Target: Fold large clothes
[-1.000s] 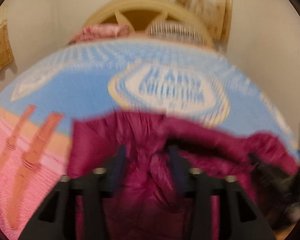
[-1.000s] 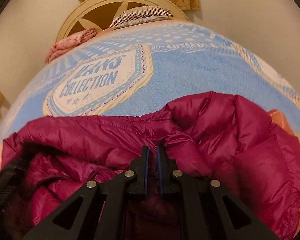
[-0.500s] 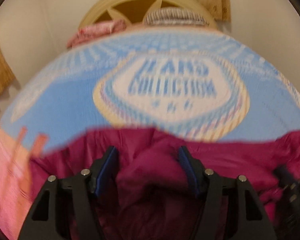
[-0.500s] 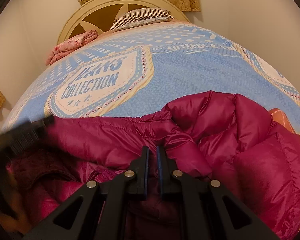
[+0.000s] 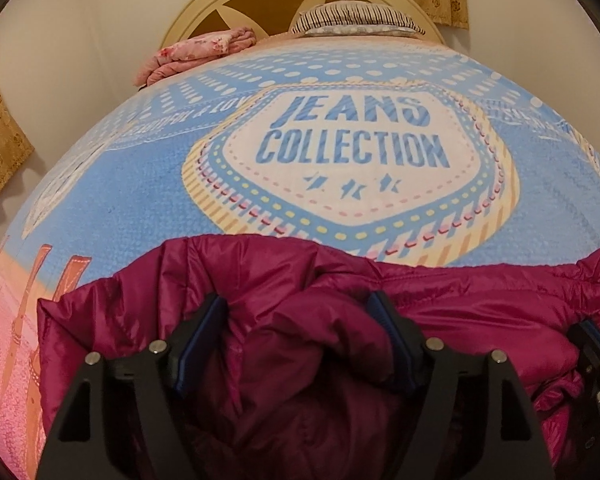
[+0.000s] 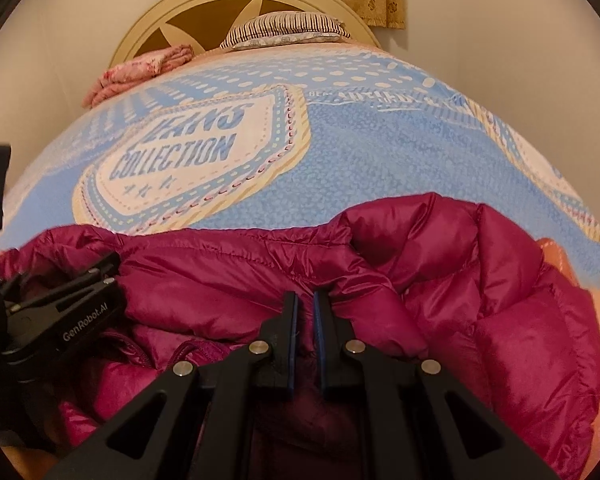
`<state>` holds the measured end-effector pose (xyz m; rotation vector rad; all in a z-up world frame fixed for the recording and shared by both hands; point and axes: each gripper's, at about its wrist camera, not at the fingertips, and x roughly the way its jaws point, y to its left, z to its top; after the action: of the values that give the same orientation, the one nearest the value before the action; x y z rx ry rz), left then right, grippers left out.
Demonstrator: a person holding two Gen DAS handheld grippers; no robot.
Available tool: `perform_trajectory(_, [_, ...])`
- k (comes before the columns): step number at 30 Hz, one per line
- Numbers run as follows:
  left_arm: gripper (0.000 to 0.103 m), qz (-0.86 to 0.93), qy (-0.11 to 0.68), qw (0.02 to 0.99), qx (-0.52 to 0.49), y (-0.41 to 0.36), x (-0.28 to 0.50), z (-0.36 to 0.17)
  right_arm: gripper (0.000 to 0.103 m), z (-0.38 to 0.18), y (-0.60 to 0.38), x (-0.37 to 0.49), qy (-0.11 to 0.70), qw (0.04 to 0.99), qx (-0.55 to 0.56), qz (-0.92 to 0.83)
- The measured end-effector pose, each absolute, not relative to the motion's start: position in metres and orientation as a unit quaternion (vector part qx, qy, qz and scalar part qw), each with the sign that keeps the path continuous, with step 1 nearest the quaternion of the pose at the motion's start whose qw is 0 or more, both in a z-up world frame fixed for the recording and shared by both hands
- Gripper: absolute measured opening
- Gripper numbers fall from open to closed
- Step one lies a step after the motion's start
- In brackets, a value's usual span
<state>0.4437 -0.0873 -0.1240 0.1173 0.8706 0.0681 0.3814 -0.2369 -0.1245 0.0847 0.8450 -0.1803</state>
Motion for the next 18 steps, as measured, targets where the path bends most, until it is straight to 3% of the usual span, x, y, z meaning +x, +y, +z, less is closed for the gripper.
perform_trajectory(4, [0.077, -0.02, 0.442, 0.896, 0.026, -0.069, 0.426, -0.104, 0.008, -0.118, -0.236, 0.38, 0.424, 0.901, 0.034, -0.087])
perform_trajectory(7, [0.079, -0.056, 0.391, 0.918, 0.023, -0.043, 0.379, -0.065, 0.008, -0.084, -0.242, 0.341, 0.39, 0.916, 0.059, -0.072])
perform_trajectory(10, [0.094, -0.062, 0.336, 0.939, 0.035, -0.008, 0.322, -0.031, 0.008, -0.043, -0.245, 0.274, 0.326, 0.942, 0.069, -0.049])
perform_trajectory(15, [0.1, -0.128, 0.295, 0.946, 0.023, 0.063, 0.222, -0.01, 0.009, -0.007, -0.253, 0.143, 0.29, 0.955, 0.051, -0.024])
perform_trajectory(17, [0.1, -0.146, 0.3, 0.943, 0.016, 0.087, 0.189, -0.017, 0.022, -0.004, -0.261, 0.086, 0.284, 0.957, 0.05, -0.033])
perform_trajectory(18, [0.1, -0.149, 0.303, 0.941, 0.014, 0.093, 0.178, -0.02, 0.046, -0.005, -0.266, 0.057, 0.284, 0.956, 0.055, -0.039])
